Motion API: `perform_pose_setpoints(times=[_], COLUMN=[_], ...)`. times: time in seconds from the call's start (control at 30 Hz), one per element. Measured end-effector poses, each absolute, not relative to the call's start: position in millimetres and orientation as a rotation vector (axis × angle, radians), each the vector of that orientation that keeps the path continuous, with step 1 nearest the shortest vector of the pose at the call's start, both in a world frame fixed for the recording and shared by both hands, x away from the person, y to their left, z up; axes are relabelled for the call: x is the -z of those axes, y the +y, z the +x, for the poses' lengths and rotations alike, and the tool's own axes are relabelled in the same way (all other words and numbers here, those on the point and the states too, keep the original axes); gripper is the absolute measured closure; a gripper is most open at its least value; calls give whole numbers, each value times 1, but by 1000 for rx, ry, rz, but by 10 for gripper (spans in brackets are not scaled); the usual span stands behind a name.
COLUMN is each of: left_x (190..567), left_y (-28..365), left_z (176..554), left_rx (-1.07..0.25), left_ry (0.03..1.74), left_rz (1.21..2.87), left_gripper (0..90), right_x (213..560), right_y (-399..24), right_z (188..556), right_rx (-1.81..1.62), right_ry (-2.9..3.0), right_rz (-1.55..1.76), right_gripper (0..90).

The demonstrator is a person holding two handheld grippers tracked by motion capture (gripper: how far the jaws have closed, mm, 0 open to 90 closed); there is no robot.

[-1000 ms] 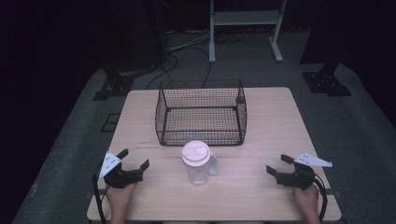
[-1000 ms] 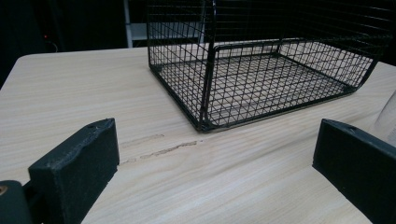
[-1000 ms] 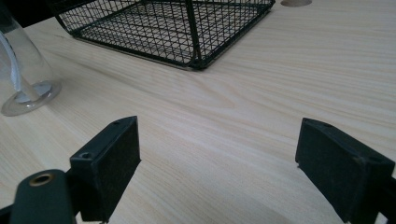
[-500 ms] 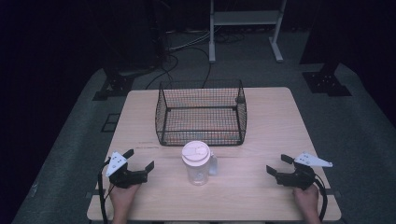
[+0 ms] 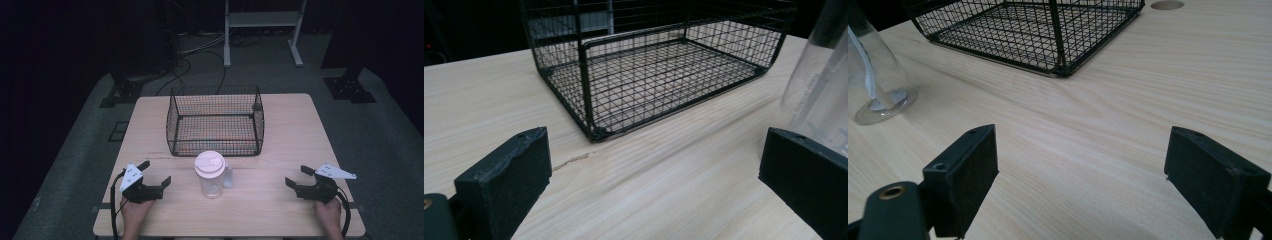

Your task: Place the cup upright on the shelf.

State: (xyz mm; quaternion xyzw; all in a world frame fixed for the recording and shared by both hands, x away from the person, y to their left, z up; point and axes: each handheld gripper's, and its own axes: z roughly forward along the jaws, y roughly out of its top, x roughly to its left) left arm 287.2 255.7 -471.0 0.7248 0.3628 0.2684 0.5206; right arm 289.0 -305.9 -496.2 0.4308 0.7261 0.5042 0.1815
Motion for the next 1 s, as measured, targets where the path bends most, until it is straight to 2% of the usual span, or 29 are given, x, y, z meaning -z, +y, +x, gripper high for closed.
perform_pose_setpoints(times=[0.57, 1.0], left_x=[468, 452], left_y=[245, 223], left_z=[281, 273], left_rx=[-635, -637], left_ry=[812, 695], left_rz=[1742, 1783], left_gripper=[0, 0], right_x=[496, 496], right_y=[-306, -306], right_z=[289, 289], right_rx=[-1422, -1425], right_ry=[2052, 2055], right_rz=[1216, 1215], right_gripper=[129, 129])
